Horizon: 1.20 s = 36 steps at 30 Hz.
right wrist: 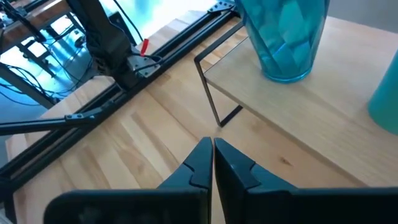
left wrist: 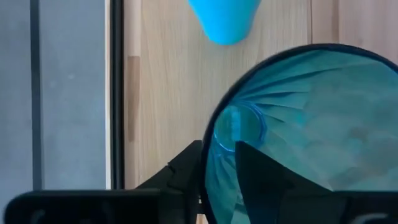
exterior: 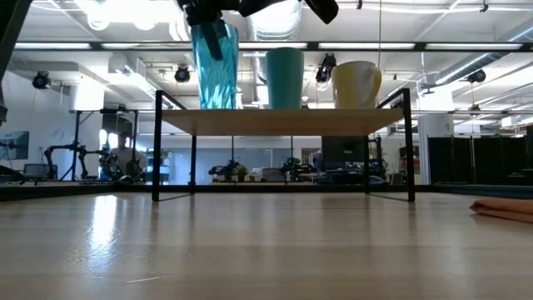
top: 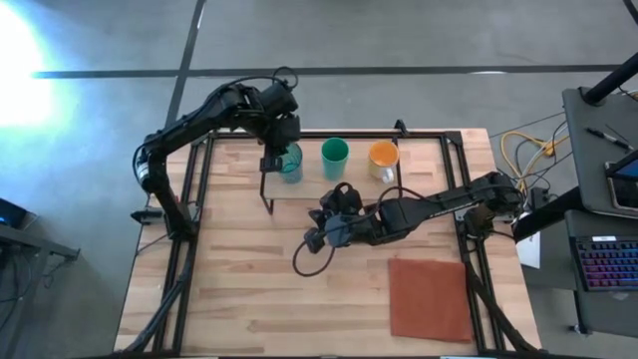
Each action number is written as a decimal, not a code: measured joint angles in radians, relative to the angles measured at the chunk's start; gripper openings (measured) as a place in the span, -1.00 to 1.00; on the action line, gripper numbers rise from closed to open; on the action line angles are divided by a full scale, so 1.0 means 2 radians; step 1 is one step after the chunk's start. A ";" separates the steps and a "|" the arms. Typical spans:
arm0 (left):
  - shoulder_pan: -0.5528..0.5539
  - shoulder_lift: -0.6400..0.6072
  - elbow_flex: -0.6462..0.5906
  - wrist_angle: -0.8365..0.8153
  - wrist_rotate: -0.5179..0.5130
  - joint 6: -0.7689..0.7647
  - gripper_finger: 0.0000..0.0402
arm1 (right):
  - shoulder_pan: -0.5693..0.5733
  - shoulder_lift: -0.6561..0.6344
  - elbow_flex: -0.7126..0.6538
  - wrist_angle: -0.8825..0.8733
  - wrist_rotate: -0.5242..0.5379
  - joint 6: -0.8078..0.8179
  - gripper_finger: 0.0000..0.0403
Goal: Stack small to large cups/mugs on shelf
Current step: Put the transparent blue cup on the shelf, then return to Home Position
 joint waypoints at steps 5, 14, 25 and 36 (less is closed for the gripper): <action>0.000 0.000 0.011 0.002 -0.010 0.000 -0.55 | 0.000 0.000 0.000 0.000 -0.001 -0.004 -0.96; 0.001 -0.001 0.055 -0.001 -0.060 0.000 -0.54 | 0.000 0.000 0.000 -0.008 -0.009 -0.009 -0.96; -0.010 -0.044 0.130 0.008 -0.038 -0.058 -0.54 | -0.002 -0.035 0.024 -0.012 -0.010 -0.111 -0.96; -0.232 -0.179 -0.106 0.429 0.035 -0.252 -0.54 | 0.072 -0.128 -0.005 -0.088 -0.040 -0.155 -0.96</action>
